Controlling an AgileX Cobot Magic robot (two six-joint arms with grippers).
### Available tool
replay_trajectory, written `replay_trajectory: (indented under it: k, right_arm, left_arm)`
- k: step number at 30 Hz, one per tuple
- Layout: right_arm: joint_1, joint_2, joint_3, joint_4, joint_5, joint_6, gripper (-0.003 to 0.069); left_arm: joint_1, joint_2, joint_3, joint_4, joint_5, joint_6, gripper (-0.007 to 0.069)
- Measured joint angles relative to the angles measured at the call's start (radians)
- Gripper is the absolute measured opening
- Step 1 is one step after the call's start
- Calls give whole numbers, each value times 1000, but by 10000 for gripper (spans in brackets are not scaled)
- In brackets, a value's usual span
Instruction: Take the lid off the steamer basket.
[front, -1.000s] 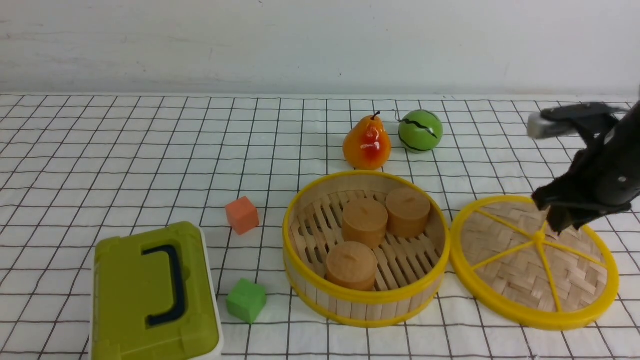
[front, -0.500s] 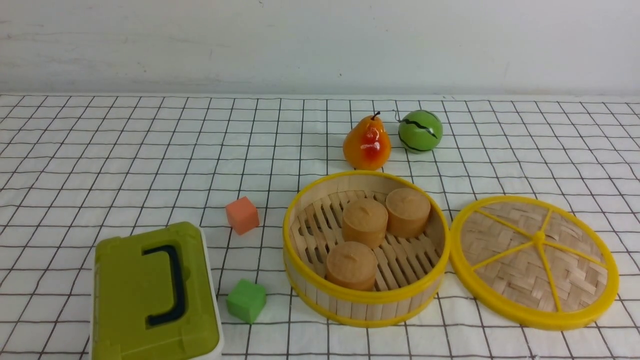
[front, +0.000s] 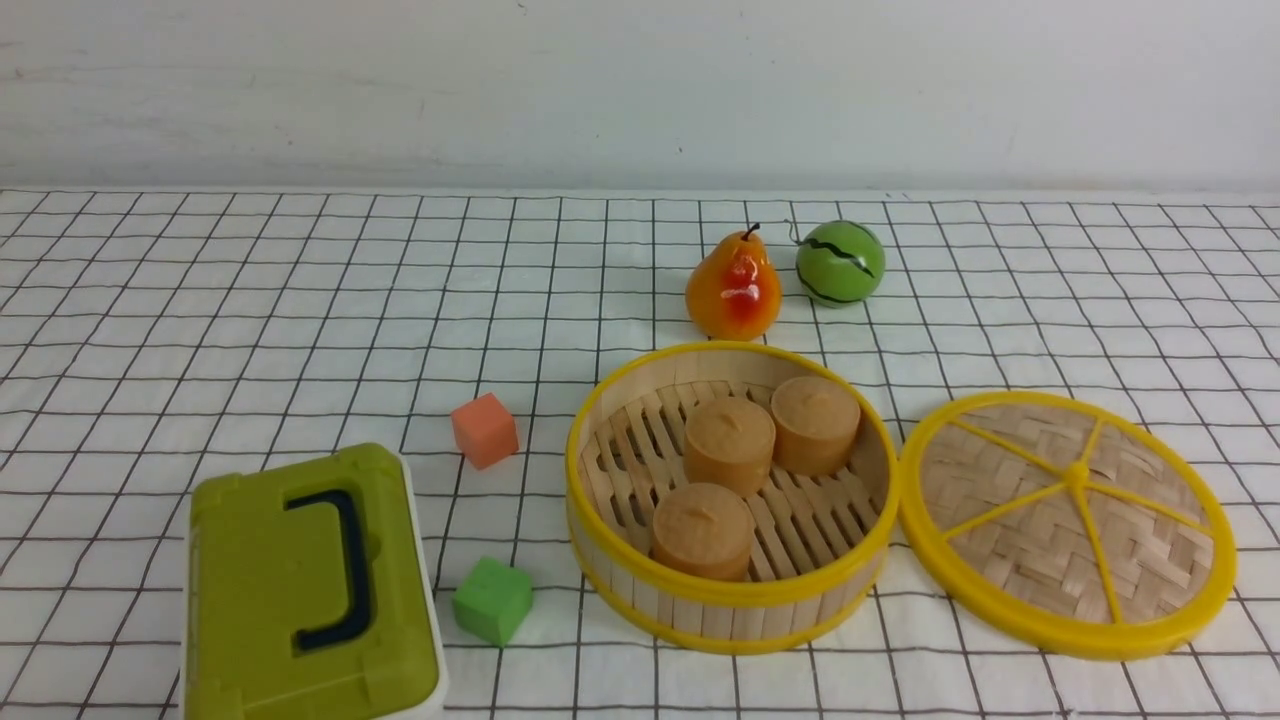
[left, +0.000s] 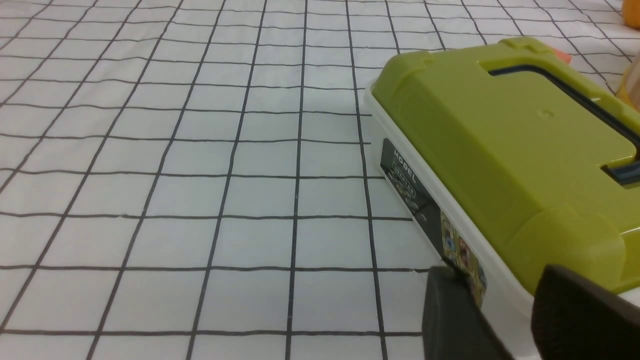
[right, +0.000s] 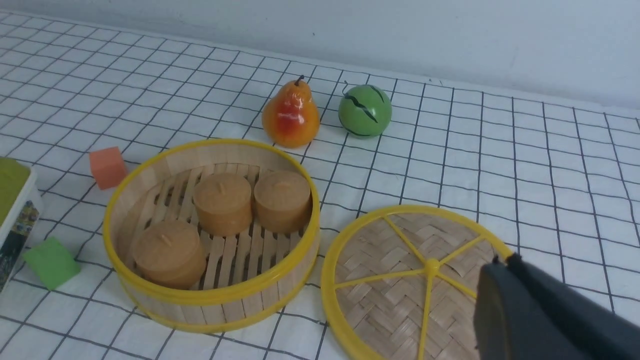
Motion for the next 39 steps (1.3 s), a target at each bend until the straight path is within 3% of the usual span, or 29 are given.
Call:
replay_trajectory:
  k: [11,17,21,26,39]
  right_arm:
    - [0,-5,32,-59,-40,0,-20]
    - [0,-148,355,-144,-287,33,-23]
    - [0,-284,588,-207,-464,152,-23]
    - [0,-424,780,-252,-554,256,-23]
    - [-19,-513,857,-274,-409,308,-23]
  left_arm:
    - [0,0,0,0,0,0,239]
    - [0,0,0,0,0,0,239]
    - [0,0,0,0,0,0,239]
    - [0,0,0,0,0,0,239]
    - [0,0,0,0,0,0,239]
